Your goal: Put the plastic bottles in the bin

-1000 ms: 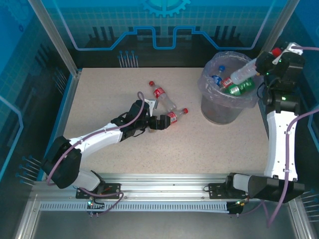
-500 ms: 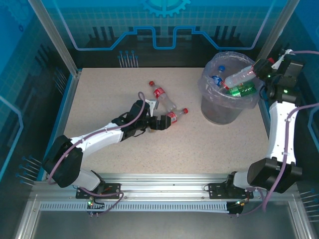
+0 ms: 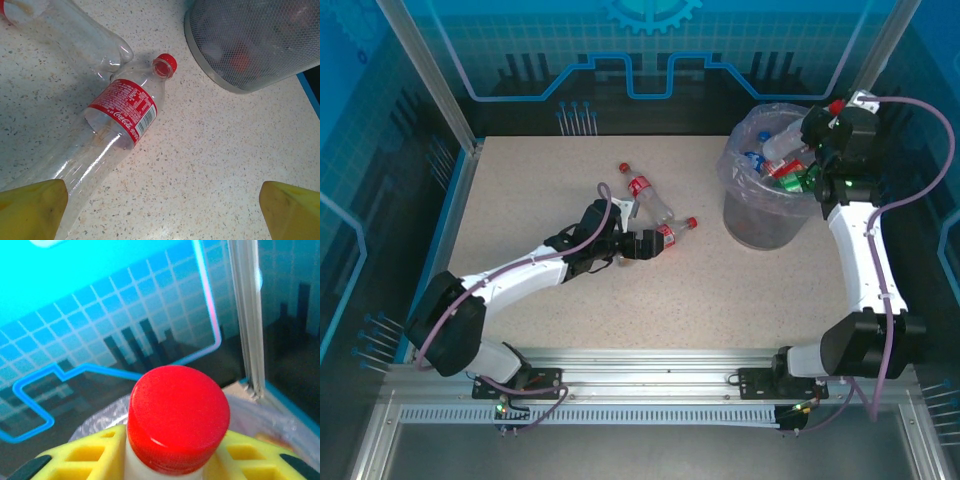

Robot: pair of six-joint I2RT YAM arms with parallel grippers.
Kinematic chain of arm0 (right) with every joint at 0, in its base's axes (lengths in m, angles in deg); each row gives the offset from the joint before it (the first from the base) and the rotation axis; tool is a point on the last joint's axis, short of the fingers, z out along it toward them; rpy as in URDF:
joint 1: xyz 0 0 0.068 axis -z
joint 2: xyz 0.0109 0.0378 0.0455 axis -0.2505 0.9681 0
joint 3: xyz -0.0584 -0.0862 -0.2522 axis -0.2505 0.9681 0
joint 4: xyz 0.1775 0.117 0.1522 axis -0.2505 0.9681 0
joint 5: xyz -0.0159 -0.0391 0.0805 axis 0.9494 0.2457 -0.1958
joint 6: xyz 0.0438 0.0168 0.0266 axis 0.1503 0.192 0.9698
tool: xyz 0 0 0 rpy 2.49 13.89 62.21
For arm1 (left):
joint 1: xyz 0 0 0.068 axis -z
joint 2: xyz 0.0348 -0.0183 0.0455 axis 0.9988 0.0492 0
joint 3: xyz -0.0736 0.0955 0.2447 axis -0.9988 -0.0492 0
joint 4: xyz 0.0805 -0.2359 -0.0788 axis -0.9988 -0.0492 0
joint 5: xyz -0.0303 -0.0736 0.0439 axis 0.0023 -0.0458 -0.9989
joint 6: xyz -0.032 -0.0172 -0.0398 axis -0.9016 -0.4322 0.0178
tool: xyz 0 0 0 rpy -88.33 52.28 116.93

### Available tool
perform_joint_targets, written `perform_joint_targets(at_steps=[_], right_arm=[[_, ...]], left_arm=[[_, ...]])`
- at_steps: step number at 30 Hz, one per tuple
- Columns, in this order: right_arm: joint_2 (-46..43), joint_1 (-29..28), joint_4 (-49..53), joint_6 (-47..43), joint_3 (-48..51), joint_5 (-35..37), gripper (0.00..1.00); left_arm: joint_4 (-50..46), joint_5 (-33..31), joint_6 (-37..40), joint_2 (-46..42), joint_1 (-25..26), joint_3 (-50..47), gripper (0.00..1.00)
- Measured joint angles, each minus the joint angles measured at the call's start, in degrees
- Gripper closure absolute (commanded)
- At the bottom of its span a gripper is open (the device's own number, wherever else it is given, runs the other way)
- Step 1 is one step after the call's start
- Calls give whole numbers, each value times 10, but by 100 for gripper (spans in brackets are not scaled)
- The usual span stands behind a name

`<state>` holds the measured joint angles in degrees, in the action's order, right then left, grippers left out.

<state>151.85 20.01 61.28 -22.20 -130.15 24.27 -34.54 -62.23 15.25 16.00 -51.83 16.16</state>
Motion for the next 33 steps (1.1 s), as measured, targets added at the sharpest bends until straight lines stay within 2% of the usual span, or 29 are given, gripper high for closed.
perform_joint_targets(at_steps=[7,18,22,28,33], right_arm=[[45,-3,-41,-67,-14,53,61],[78,-5,-18,-85,-17,42,57],[82,-3,15,-67,-6,27,45],[80,1,54,-46,-7,6,32],[79,2,125,-49,-64,-10,20]], left_arm=[[-43,-19,40,33,0,47,1],[-89,-37,85,70,0,79,1],[-94,-37,86,77,0,82,1],[-94,-37,86,78,0,82,1],[-94,-37,86,78,0,82,1]])
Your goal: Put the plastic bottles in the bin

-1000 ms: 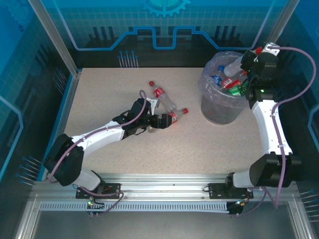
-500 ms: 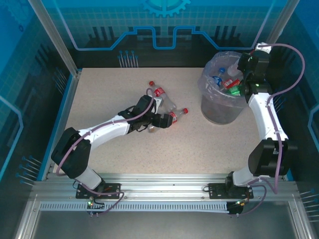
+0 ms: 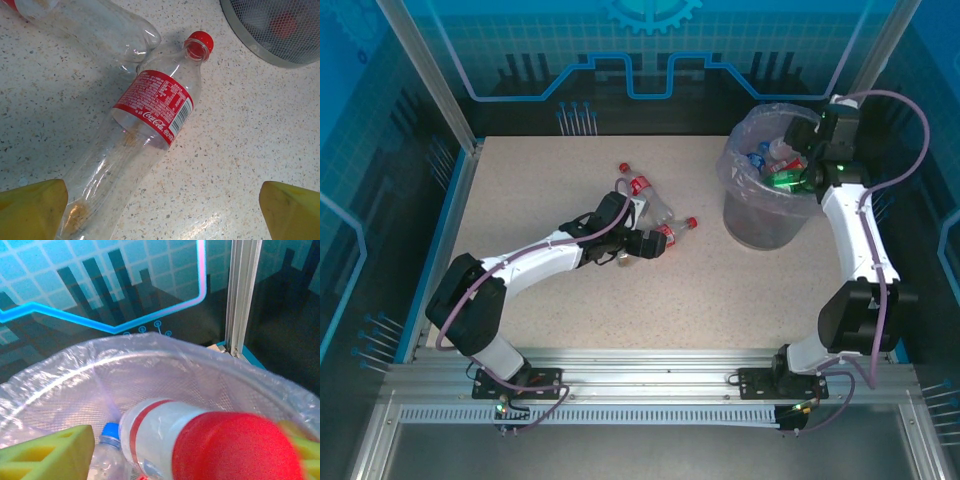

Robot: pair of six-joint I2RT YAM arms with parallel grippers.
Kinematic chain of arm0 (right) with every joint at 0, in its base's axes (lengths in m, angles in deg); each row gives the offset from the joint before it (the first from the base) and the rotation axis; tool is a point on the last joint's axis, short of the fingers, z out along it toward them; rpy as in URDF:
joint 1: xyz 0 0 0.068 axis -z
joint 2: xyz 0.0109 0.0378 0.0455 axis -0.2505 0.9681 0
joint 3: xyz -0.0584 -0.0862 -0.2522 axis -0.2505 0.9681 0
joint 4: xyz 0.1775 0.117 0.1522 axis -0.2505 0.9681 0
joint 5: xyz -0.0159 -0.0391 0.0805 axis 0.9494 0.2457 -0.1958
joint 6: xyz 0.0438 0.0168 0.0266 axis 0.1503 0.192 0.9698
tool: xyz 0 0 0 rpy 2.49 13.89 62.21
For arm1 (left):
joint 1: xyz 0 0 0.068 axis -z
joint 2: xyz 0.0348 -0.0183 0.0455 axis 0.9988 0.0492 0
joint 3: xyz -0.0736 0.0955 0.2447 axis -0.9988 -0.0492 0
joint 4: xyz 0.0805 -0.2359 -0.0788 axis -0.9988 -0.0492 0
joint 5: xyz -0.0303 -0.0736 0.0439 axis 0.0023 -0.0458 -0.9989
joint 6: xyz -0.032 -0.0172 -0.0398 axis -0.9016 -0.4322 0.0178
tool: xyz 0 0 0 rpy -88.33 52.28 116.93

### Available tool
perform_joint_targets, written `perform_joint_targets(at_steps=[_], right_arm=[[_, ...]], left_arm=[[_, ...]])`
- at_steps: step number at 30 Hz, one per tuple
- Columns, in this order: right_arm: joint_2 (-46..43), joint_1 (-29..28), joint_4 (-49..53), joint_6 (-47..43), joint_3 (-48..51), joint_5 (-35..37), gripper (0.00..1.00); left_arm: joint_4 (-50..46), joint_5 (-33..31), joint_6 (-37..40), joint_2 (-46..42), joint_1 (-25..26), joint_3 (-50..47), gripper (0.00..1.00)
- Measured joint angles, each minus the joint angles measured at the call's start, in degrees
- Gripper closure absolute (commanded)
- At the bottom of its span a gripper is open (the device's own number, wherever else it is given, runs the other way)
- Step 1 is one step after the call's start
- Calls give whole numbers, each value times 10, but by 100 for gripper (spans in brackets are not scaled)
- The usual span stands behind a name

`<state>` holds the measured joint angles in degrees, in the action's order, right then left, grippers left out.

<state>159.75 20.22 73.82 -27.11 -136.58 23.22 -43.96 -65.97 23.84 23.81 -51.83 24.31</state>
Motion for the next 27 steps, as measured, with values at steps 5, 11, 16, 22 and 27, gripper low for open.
perform_joint_targets(at_steps=[5,11,16,22,27], right_arm=[[5,1,101,-23,-155,-1,14],[-5,10,150,-47,-224,11,42],[-7,21,174,-36,-187,13,46],[-28,85,168,-7,-86,13,45],[-54,101,144,9,-43,-17,38]], left_arm=[[0,0,0,2,0,0,1],[0,0,0,2,0,0,1],[0,0,0,2,0,0,1],[0,-1,3,2,0,0,1],[-3,-2,23,7,-6,3,1]])
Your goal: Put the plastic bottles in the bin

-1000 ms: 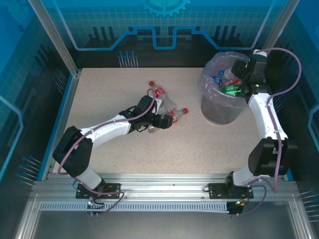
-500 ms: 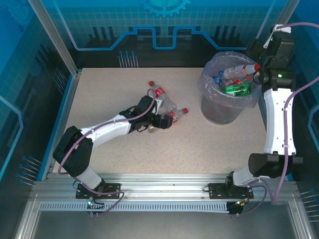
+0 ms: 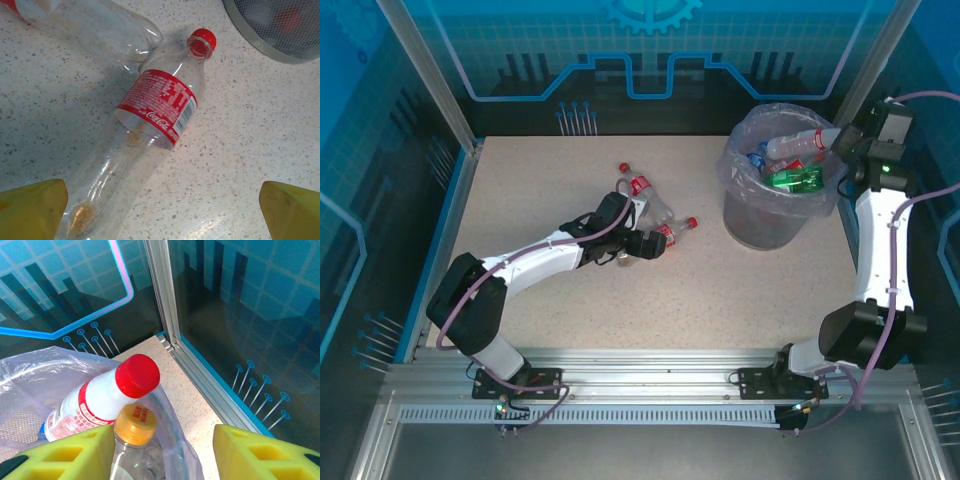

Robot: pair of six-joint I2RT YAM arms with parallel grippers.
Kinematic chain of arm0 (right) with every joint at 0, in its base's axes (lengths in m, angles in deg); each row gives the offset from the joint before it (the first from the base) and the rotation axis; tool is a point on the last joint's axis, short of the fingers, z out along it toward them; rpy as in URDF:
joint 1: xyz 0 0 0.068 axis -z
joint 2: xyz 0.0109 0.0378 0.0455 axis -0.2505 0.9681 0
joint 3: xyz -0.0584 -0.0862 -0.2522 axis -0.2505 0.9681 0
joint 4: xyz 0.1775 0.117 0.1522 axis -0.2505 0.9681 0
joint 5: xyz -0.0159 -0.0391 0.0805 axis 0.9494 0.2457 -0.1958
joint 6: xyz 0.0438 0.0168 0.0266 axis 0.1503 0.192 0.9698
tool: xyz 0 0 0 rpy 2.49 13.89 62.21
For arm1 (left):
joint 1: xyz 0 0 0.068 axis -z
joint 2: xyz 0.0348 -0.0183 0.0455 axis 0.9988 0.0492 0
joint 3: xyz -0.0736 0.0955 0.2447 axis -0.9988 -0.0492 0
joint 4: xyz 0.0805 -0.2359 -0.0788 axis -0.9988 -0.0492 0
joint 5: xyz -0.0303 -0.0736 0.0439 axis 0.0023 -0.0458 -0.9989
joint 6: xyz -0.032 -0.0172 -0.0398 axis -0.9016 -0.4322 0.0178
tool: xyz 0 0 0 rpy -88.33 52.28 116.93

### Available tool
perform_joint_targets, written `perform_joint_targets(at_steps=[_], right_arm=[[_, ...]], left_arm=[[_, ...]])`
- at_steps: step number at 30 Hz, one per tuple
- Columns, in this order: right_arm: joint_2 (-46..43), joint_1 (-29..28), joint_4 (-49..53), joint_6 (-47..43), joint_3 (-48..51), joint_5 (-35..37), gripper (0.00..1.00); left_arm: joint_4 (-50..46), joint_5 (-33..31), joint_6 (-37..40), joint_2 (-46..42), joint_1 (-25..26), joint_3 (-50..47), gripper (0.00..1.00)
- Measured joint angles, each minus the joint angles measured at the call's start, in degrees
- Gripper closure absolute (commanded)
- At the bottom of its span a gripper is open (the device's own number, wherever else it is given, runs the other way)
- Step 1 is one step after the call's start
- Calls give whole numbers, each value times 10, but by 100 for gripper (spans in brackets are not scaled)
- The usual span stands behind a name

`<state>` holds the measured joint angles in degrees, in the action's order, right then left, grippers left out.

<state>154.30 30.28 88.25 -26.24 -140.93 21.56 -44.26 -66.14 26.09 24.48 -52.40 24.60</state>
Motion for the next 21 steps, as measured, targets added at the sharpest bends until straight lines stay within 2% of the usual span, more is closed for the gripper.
perform_joint_targets(at_steps=[6,10,17,21], right_arm=[[-40,-6,-13,16,15,-79,24],[-79,-11,-4,21,17,-122,17],[-151,-11,17,28,36,-170,16],[-176,-11,33,35,60,-186,16]], left_arm=[[-47,8,65,64,-34,58,1],[-85,24,122,102,-39,89,1],[-111,49,179,116,-37,90,1],[-113,48,202,127,-32,90,9]])
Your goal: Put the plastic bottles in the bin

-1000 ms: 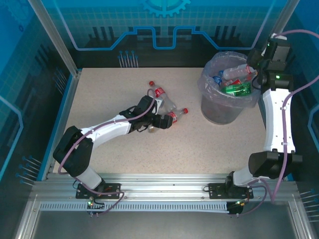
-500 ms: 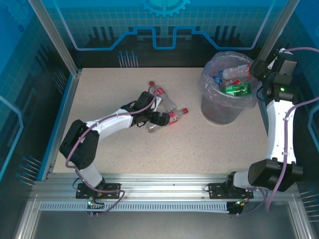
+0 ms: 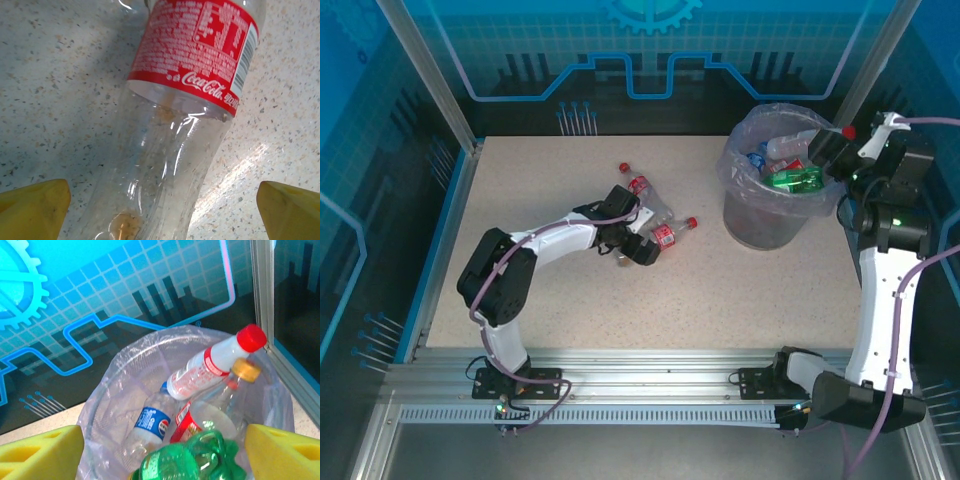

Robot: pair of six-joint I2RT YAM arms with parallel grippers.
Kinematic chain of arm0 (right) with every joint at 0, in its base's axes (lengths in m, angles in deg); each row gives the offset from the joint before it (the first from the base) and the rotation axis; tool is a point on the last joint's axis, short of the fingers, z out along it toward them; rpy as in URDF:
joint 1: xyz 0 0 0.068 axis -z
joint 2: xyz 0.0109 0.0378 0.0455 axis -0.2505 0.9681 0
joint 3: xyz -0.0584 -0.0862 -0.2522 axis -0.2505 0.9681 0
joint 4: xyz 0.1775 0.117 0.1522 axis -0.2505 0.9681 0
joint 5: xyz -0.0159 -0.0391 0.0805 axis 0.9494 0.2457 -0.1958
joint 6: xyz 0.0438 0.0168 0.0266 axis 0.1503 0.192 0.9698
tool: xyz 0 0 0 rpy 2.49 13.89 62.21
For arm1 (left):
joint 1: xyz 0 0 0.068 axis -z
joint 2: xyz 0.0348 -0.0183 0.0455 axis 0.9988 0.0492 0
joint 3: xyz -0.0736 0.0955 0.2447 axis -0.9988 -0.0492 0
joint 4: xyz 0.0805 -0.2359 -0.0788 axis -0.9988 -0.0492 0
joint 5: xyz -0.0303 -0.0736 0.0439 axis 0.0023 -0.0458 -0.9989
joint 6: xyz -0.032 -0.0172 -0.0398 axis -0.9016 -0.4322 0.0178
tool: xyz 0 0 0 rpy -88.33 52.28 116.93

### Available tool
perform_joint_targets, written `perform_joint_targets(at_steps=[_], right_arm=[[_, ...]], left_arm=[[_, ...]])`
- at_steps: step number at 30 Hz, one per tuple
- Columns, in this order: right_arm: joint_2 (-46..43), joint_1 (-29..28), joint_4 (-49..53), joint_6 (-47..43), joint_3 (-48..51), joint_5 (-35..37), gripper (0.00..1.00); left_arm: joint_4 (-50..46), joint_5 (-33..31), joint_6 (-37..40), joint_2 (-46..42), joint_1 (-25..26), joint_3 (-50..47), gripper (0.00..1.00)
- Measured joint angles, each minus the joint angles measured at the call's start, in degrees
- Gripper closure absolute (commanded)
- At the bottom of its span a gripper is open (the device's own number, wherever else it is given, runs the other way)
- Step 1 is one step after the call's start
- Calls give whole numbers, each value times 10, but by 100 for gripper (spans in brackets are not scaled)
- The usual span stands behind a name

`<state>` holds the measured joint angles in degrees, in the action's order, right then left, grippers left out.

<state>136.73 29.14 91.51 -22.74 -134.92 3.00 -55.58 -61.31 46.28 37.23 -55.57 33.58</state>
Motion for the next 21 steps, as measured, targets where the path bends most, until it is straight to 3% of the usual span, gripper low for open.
perform_joint_targets(at_steps=[7,13,21], right_arm=[[-10,0,13,12,34,-24,16],[-12,-1,16,18,38,-38,16],[-26,-4,16,23,37,-57,16]], left_arm=[[-13,-9,22,18,12,0,31],[-13,-19,35,17,17,0,44],[-11,-22,34,-38,23,-15,47]])
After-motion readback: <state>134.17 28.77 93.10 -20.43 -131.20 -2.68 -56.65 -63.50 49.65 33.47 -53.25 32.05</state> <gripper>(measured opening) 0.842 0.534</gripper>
